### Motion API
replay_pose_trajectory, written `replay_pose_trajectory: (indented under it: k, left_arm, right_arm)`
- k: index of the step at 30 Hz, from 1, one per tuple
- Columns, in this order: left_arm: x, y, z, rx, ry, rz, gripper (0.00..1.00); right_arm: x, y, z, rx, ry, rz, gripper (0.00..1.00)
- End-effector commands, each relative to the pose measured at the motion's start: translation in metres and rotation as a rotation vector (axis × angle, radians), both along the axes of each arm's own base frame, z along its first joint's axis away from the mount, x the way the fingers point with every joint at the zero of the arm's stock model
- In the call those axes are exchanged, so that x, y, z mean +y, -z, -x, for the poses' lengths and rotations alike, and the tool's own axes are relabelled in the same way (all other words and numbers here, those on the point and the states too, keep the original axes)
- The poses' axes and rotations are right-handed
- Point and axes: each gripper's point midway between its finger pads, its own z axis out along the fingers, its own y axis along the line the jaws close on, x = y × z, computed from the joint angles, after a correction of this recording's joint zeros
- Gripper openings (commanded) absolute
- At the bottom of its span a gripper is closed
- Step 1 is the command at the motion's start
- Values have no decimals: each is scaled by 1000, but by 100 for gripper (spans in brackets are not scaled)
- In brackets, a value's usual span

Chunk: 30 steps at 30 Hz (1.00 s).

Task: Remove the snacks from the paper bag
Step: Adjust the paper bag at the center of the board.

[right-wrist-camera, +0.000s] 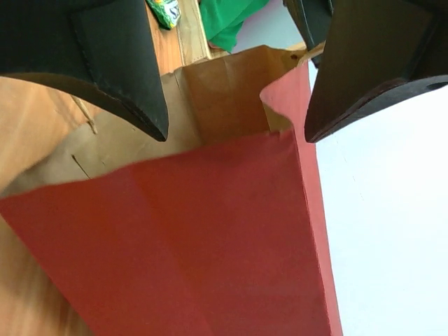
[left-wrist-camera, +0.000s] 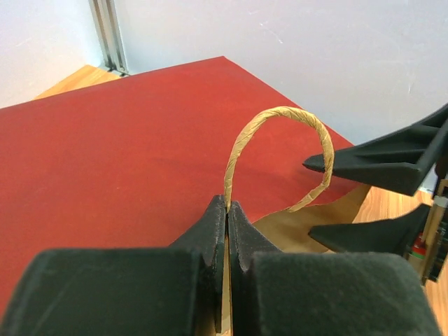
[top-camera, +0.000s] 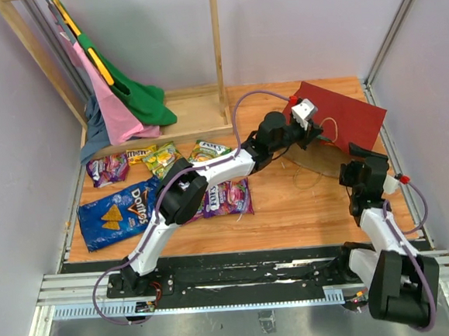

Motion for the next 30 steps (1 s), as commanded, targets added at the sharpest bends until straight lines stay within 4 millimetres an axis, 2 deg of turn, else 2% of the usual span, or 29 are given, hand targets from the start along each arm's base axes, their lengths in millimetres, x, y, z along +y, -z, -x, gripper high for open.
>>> replay_pose_trajectory:
  k: [1, 4, 11, 20, 26, 30]
  left_arm:
    - [-2, -22, -3, -48, -11, 34, 0]
    - [2, -18, -6, -53, -33, 21, 0]
    - [5, -9, -8, -45, -43, 9, 0]
    - [12, -3, -11, -40, -81, 2, 1]
    - [27, 2, -20, -35, -171, 16, 1]
    - [41, 1, -25, -26, -228, 58, 1]
  right_arm:
    - [-15, -52, -28, -180, 27, 53, 78]
    - [-18, -53, -32, -172, 28, 93, 70]
    - [-26, -52, -30, -131, 49, 166, 41]
    - [-16, -54, -47, -123, -36, 173, 1]
    - [-6, -56, -56, -112, -116, 205, 1]
    - [4, -55, -73, -83, -234, 245, 1]
